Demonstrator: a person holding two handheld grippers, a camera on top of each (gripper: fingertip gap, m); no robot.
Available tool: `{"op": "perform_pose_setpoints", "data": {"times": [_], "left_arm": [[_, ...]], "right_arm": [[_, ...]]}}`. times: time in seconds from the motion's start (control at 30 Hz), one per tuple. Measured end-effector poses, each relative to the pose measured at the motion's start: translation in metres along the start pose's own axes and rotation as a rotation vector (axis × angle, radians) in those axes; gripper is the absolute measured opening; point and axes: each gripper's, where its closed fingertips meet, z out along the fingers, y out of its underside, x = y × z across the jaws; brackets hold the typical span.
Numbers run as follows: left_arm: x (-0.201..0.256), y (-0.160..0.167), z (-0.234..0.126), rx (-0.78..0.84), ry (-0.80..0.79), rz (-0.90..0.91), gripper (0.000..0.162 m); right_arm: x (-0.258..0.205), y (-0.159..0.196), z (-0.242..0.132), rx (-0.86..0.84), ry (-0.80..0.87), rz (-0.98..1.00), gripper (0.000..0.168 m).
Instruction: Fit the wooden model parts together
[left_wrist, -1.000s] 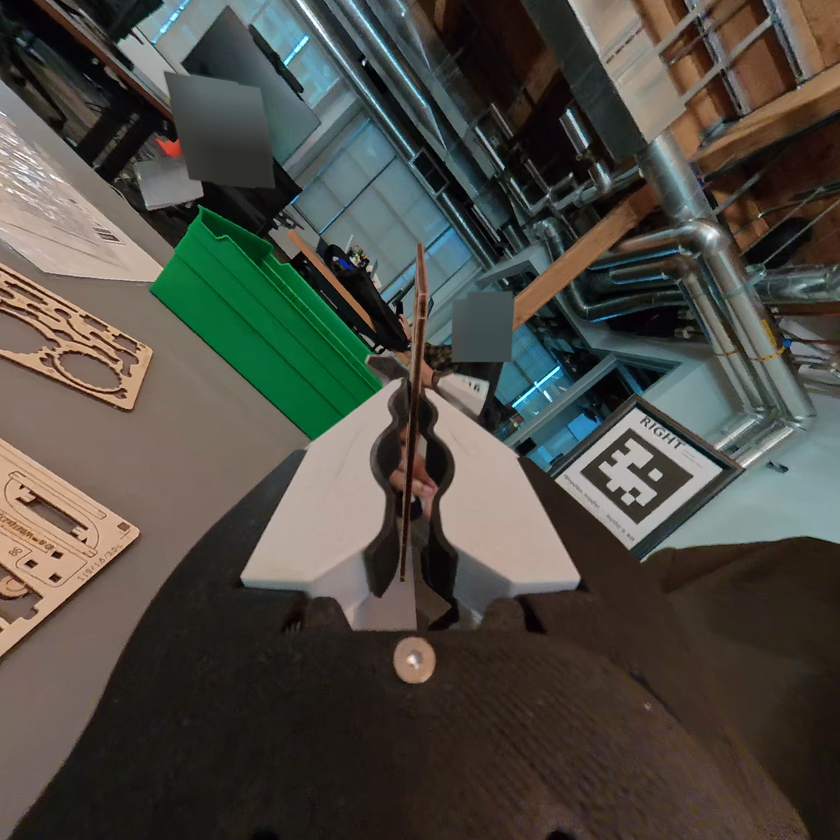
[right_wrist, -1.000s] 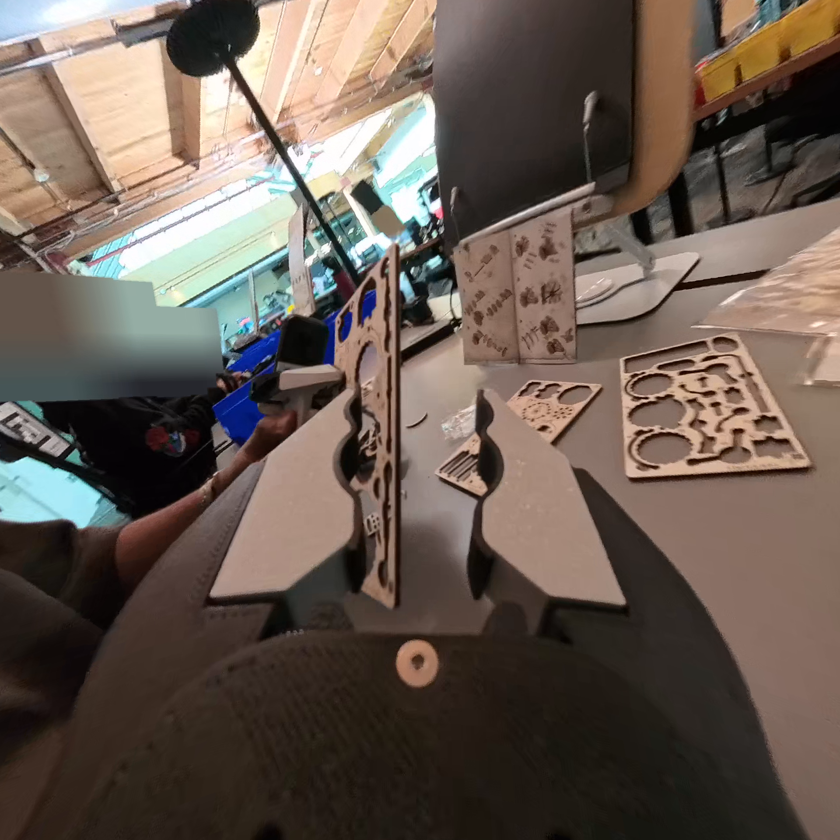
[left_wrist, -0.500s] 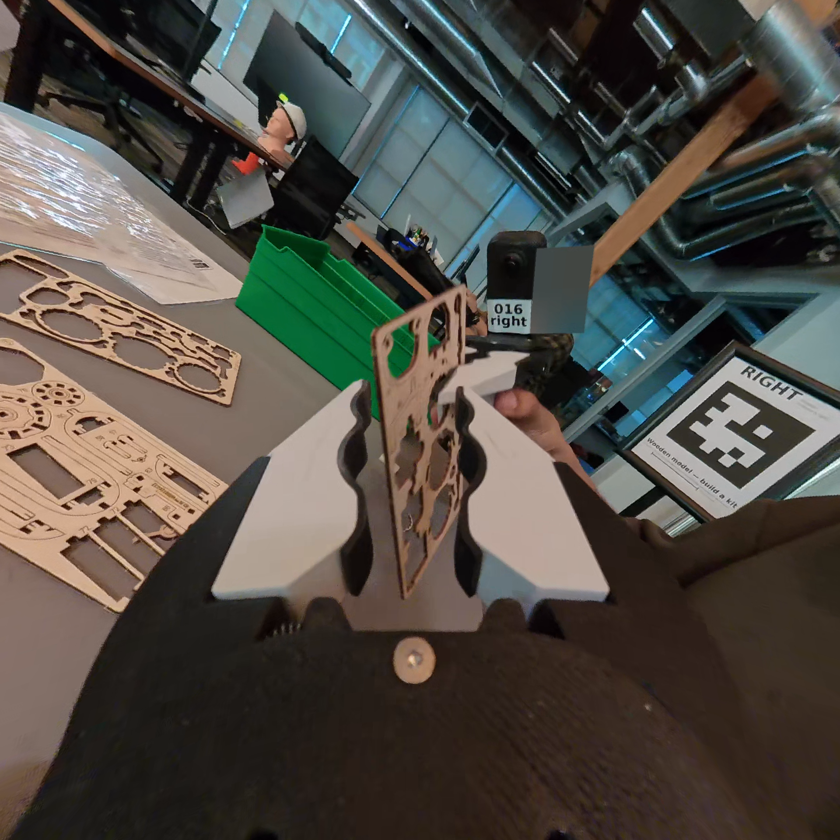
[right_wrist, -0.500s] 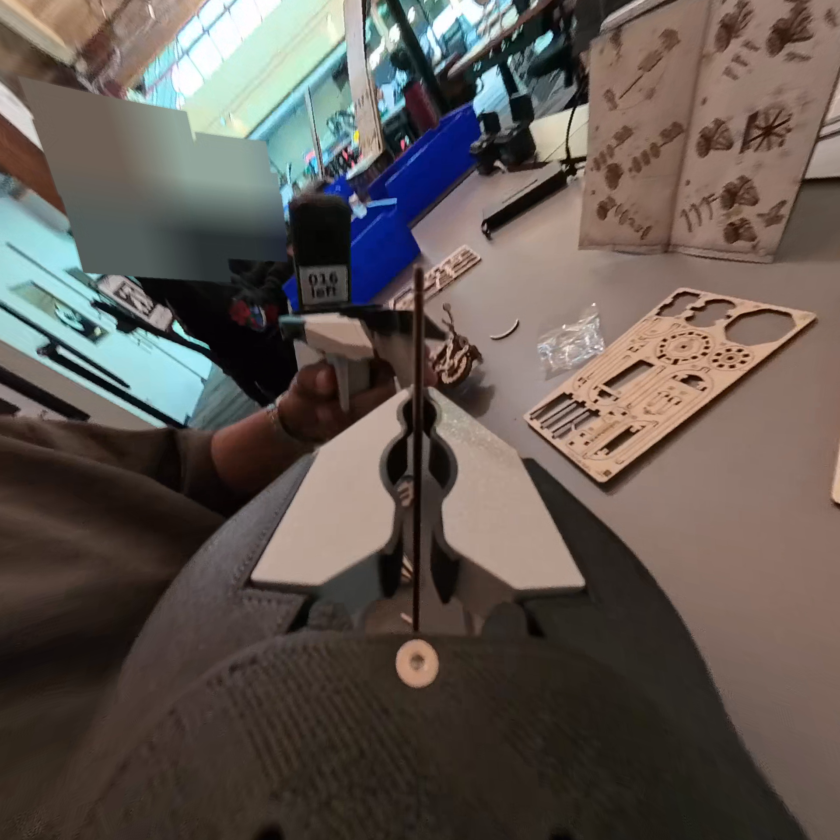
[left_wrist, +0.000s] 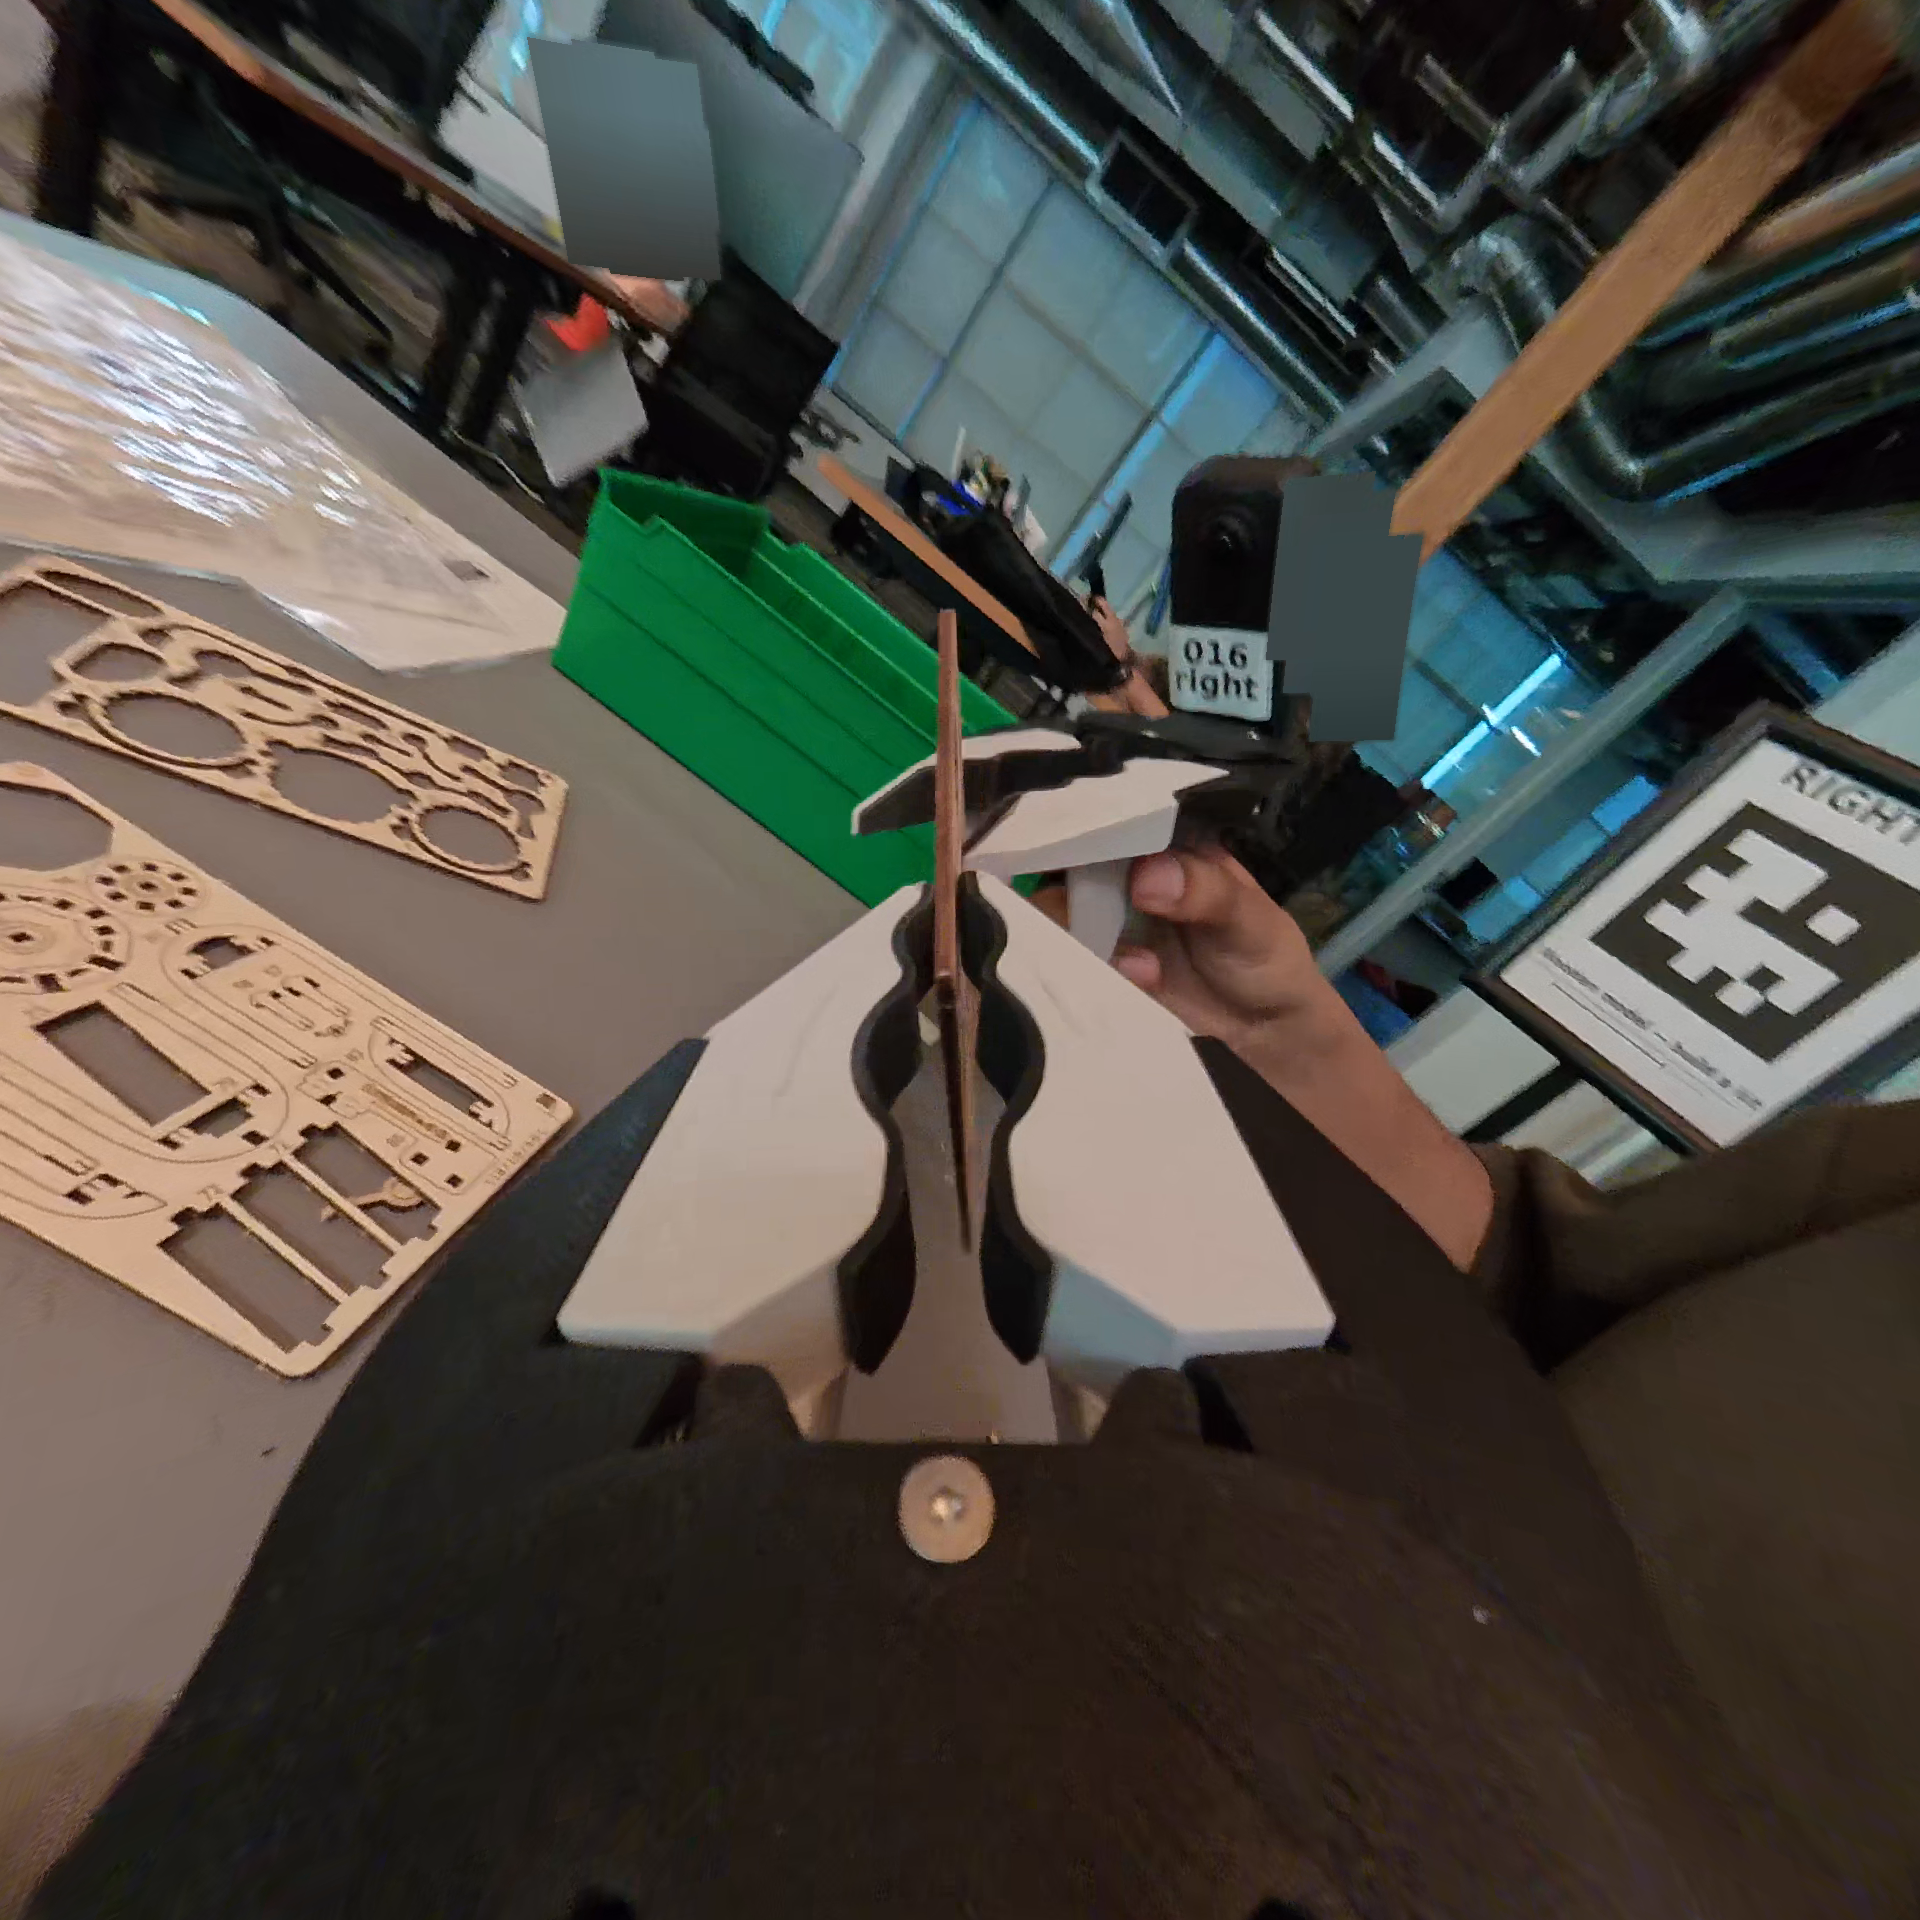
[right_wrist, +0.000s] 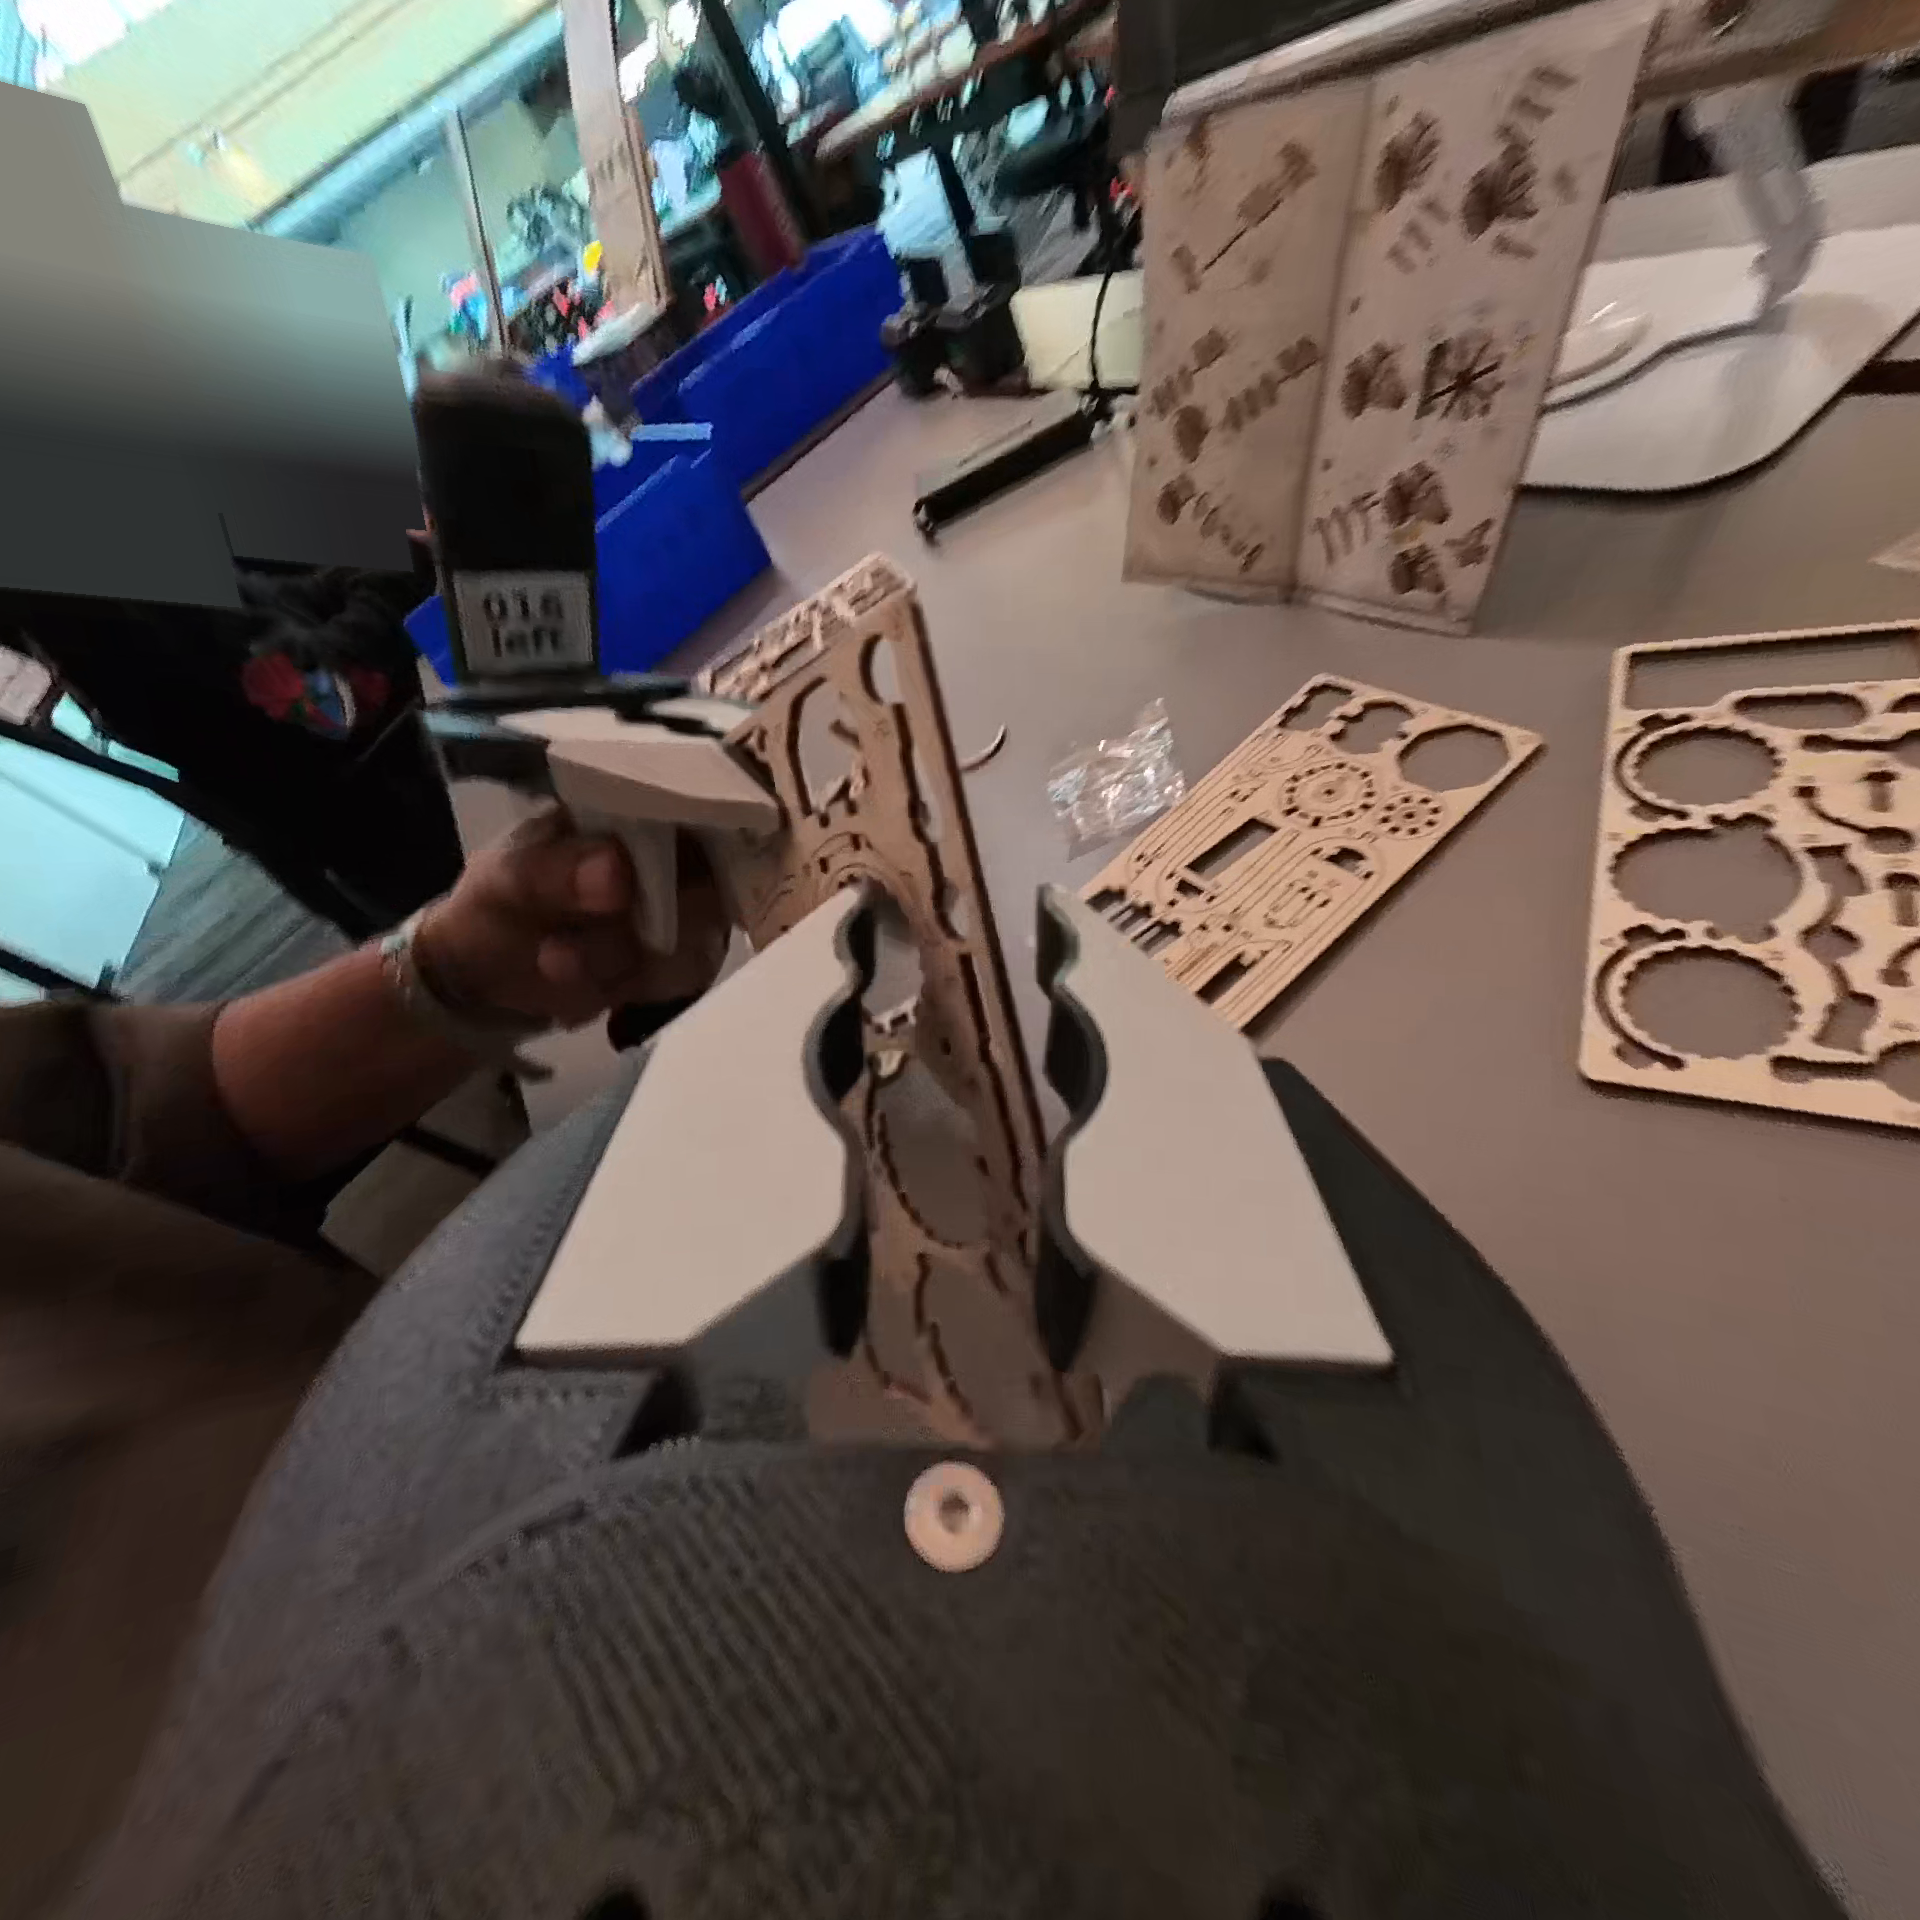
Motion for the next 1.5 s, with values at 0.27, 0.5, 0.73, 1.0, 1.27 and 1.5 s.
{"op": "perform_pose_setpoints", "data": {"times": [0.27, 0.5, 0.73, 1.0, 1.27, 1.5], "left_arm": [[-0.016, -0.024, -0.018, 0.248, -0.097, -0.03, 0.0], [0.007, -0.025, -0.014, 0.34, -0.059, 0.021, 0.0], [0.023, -0.015, -0.004, 0.343, 0.004, 0.041, 0.0], [0.025, -0.008, 0.004, 0.202, 0.032, 0.042, 0.017], [0.016, 0.01, 0.01, -0.002, -0.052, 0.163, 0.0], [0.013, 0.016, 0.015, 0.038, -0.118, 0.218, 0.001]], "right_arm": [[-0.029, -0.021, -0.014, 0.215, -0.035, -0.027, 0.023], [-0.04, -0.019, 0.007, 0.282, -0.046, 0.011, 0.03], [-0.043, -0.023, 0.003, 0.318, -0.088, 0.08, 0.012], [-0.04, -0.021, -0.006, 0.273, -0.093, 0.036, 0.004], [-0.036, -0.005, 0.002, 0.143, -0.042, -0.055, 0.004], [-0.031, -0.001, 0.0, 0.167, -0.058, -0.001, 0.003]]}}
